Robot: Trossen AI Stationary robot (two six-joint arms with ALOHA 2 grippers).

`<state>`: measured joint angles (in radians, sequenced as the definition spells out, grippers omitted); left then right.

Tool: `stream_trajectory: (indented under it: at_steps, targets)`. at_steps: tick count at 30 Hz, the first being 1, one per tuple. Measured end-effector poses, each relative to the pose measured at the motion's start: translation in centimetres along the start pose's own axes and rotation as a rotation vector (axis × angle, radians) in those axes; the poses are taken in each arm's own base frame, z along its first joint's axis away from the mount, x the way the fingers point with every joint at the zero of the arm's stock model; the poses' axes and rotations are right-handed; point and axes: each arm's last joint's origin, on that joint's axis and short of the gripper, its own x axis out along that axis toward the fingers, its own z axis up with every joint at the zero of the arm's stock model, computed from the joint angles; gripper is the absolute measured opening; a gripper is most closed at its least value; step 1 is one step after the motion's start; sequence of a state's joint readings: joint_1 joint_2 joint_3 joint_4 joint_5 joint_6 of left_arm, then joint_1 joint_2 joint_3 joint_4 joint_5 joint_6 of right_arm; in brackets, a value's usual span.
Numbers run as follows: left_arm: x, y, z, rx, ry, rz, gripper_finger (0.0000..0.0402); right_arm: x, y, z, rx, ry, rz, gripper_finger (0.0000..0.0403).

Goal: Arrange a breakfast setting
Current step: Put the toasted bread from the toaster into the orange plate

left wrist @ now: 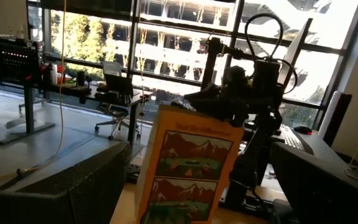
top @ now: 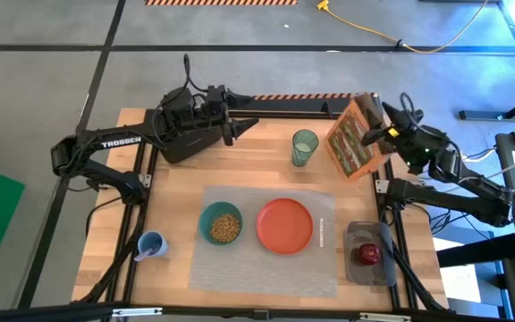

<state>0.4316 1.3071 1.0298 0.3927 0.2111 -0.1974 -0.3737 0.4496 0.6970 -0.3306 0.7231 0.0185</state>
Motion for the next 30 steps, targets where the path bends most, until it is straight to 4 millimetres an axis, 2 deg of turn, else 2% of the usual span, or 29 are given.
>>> stream_trajectory:
  at_steps: [5, 11, 30]
  targets:
    - [0.0, 0.0, 0.0, -0.001, 0.002, 0.0, 0.0381, 0.2, 0.2, -1.0, 0.014, 0.09, -0.005, 0.0237]
    - [0.0, 0.0, 0.0, -0.001, 0.003, 0.0, 0.0381, 0.3, 0.3, -0.9, 0.008, 0.079, -0.005, 0.0237]
    - [0.0, 0.0, 0.0, -0.002, 0.002, 0.001, 0.0381, 0.2, 0.3, 2.0, 0.094, -0.165, 0.036, 0.0237]
